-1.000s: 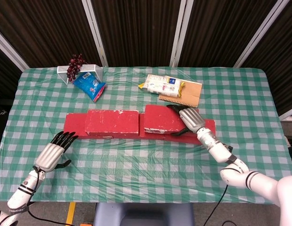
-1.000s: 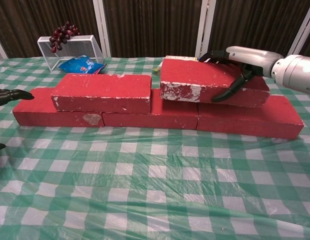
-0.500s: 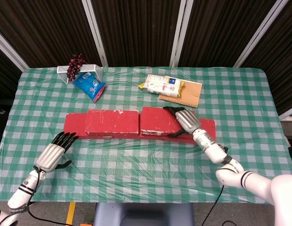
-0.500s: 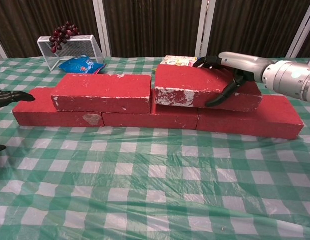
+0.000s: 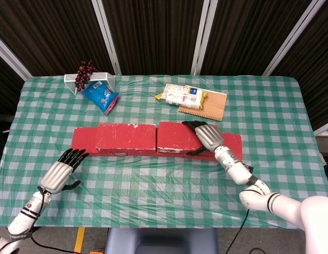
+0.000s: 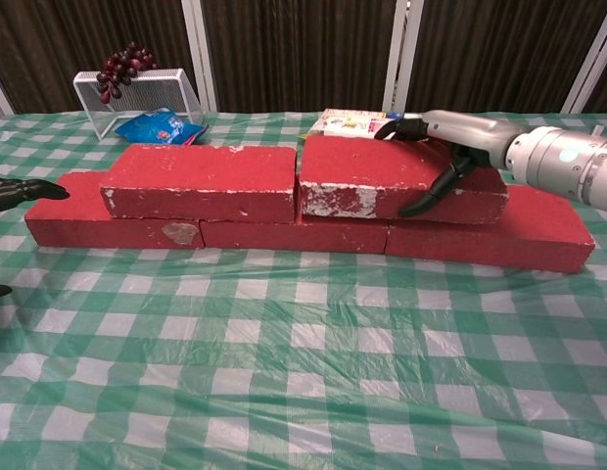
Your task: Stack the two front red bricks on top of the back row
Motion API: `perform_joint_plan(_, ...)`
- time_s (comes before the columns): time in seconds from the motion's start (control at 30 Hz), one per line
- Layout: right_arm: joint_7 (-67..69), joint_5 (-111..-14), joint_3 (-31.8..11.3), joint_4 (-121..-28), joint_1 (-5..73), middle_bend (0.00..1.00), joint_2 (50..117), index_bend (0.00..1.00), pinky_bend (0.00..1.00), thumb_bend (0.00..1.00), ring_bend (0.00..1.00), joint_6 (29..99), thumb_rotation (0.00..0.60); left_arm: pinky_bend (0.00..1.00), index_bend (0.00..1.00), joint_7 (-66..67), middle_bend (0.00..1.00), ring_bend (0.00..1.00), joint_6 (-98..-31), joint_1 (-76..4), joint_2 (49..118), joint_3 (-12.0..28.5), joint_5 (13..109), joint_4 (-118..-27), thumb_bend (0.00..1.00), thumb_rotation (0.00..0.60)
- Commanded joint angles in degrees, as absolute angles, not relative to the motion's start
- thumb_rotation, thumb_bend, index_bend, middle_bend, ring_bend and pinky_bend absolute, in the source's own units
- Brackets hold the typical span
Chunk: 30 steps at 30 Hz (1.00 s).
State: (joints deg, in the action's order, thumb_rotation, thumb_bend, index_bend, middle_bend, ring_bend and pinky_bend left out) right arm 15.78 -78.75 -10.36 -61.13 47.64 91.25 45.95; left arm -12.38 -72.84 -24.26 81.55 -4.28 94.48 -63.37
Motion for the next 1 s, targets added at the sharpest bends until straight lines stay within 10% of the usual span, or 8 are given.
perform_joint_plan(0.03,14.8,-78.2,-10.4,-61.4,47.7,0.33,91.3,0.28,0.41,0.22,0.18,45.7,0.600,0.06,0.00,-12.5,0.03,0.00,-72.8,-24.3,81.5,-4.3,94.5,-63.4,0.27,0.600)
perform_joint_plan(1.0,8.6,-73.5,-10.6,-66.1,47.5,0.15,89.4,0.00,0.27,0.05,0.02,43.4,0.600,0.06,0.00,-13.4,0.03,0.00,-72.5,-24.4,81.5,-4.4,94.7,-63.2,0.27,0.600)
